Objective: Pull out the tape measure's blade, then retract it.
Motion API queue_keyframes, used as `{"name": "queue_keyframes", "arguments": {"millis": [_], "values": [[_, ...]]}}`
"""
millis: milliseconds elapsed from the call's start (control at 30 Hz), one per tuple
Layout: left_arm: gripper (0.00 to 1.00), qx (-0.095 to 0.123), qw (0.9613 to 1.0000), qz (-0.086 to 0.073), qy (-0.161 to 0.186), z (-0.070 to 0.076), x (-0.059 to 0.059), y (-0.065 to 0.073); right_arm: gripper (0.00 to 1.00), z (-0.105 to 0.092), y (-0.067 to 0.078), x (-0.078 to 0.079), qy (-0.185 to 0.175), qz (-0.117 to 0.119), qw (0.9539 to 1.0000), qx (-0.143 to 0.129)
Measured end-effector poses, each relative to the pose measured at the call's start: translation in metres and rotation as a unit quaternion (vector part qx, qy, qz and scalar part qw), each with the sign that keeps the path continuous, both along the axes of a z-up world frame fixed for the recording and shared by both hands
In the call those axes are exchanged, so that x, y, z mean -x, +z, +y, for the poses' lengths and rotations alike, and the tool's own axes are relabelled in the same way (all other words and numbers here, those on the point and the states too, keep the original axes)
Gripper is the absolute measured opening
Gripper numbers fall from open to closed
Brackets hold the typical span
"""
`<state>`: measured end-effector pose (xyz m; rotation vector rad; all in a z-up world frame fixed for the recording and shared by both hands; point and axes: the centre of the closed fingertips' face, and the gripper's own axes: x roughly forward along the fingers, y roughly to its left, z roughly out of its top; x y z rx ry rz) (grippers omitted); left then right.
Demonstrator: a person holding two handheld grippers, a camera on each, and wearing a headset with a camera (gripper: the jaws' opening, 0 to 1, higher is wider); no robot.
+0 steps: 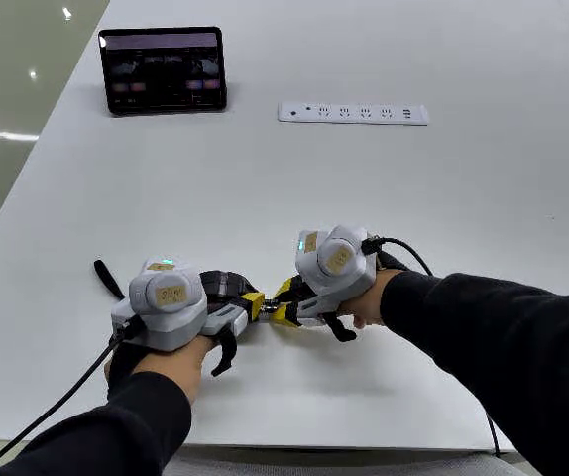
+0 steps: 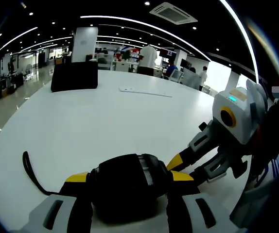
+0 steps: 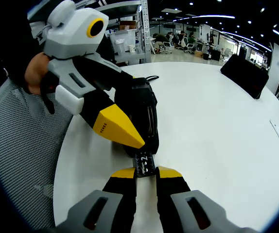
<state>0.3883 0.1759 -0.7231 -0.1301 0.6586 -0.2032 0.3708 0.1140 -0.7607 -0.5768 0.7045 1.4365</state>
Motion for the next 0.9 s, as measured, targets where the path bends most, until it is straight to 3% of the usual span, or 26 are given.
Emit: {"name": "queue_keyframes", "arguments": {"millis": [900], "values": [[0.58,0.002,1.0,-0.001,-0.003,0.0,-0.001,0.0,0.11,0.015,0.001,-0.001,0.007,-0.001,1.0,-0.004]]}}
